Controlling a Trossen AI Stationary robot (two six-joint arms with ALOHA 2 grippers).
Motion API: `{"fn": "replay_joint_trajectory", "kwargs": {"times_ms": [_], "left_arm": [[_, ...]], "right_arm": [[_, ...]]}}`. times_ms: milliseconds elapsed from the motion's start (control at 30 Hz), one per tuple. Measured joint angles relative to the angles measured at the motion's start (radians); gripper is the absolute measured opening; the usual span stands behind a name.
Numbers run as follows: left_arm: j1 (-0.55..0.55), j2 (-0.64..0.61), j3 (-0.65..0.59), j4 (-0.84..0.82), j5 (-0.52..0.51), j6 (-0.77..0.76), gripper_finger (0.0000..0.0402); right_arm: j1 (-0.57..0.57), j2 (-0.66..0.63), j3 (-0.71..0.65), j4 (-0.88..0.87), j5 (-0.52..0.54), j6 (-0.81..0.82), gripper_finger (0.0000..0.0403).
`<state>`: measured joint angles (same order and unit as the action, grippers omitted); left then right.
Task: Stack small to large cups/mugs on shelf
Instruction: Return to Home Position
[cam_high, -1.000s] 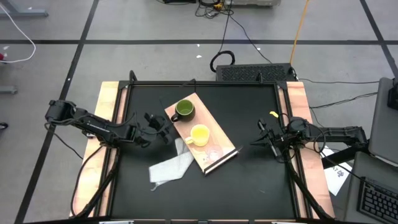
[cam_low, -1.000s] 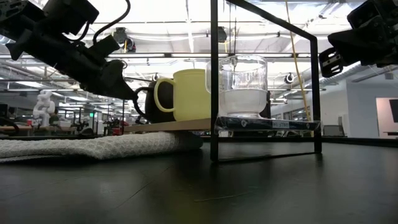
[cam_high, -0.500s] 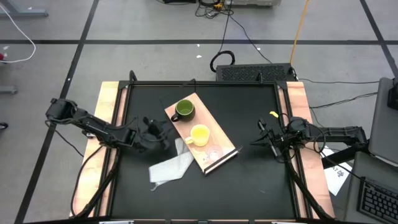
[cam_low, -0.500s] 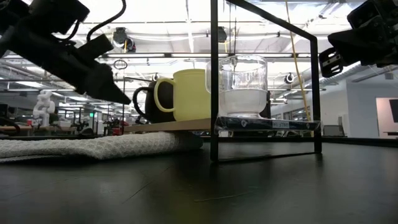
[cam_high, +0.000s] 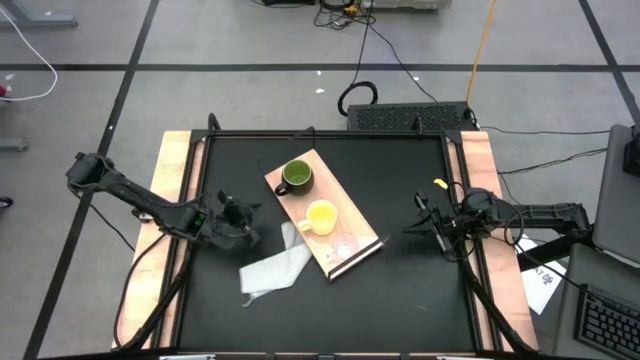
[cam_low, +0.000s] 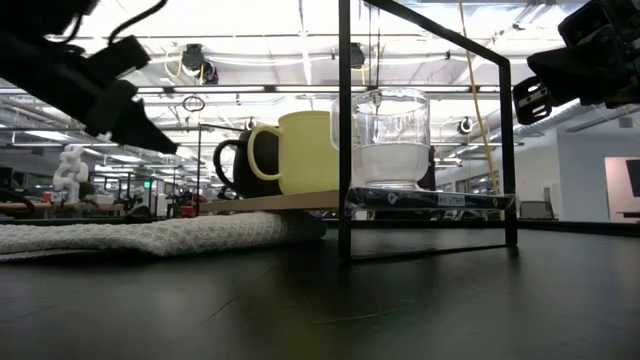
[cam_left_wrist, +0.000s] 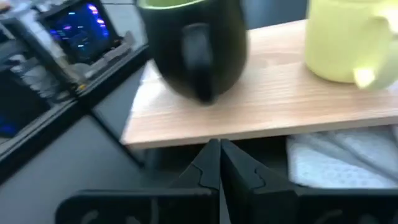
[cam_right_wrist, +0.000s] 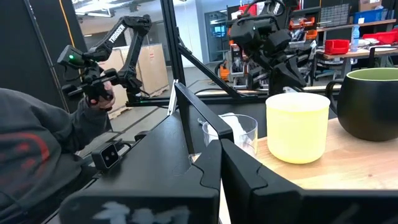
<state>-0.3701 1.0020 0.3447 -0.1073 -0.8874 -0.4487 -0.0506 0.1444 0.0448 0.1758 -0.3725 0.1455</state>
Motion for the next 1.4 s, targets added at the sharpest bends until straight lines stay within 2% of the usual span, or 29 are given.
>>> {"fn": "replay_joint_trajectory", "kwargs": {"times_ms": [200,367,600,767,967,1033,1133,1200,1267,1333,1400], "left_arm": [[-0.124,-0.105,-0.002,-0.224,-0.212,-0.173,0.0003],[-0.256,-0.156,-0.043,-0.234,-0.360,-0.251,0.0002],[-0.328,-0.189,-0.118,-0.229,-0.402,-0.342,0.0001],[-0.362,-0.261,-0.196,-0.234,-0.464,-0.343,0.0001],[-0.365,-0.413,-0.219,-0.215,-0.400,-0.112,0.0000],[-0.358,-0.465,-0.222,-0.147,-0.331,0.010,0.0000],[-0.351,-0.534,-0.253,0.038,-0.222,0.273,0.0000],[-0.340,-0.577,-0.287,0.235,-0.136,0.480,0.0000],[-0.319,-0.617,-0.332,0.452,0.002,0.686,0.0000],[-0.283,-0.646,-0.331,0.517,0.122,0.808,0.0000],[-0.231,-0.668,-0.334,0.539,0.147,0.852,0.0000]], "right_arm": [[0.000,0.000,0.000,0.000,0.000,0.000,0.0000],[0.000,0.000,0.000,0.011,0.000,0.000,0.0000],[0.000,0.000,0.000,0.040,0.000,0.007,0.0000],[0.000,0.000,0.000,0.038,0.000,0.008,0.0000],[0.000,0.000,0.000,0.038,0.000,0.008,0.0000],[0.000,0.000,0.000,0.038,0.000,0.007,0.0000],[0.000,0.000,0.000,0.040,0.000,0.000,0.0000],[0.000,0.000,0.000,0.050,0.000,-0.002,0.0000],[0.000,0.000,0.000,0.061,0.000,-0.006,0.0000],[0.000,0.000,0.000,0.079,0.000,-0.013,0.0000],[0.000,0.000,0.000,0.100,0.000,-0.025,0.0000]]}}
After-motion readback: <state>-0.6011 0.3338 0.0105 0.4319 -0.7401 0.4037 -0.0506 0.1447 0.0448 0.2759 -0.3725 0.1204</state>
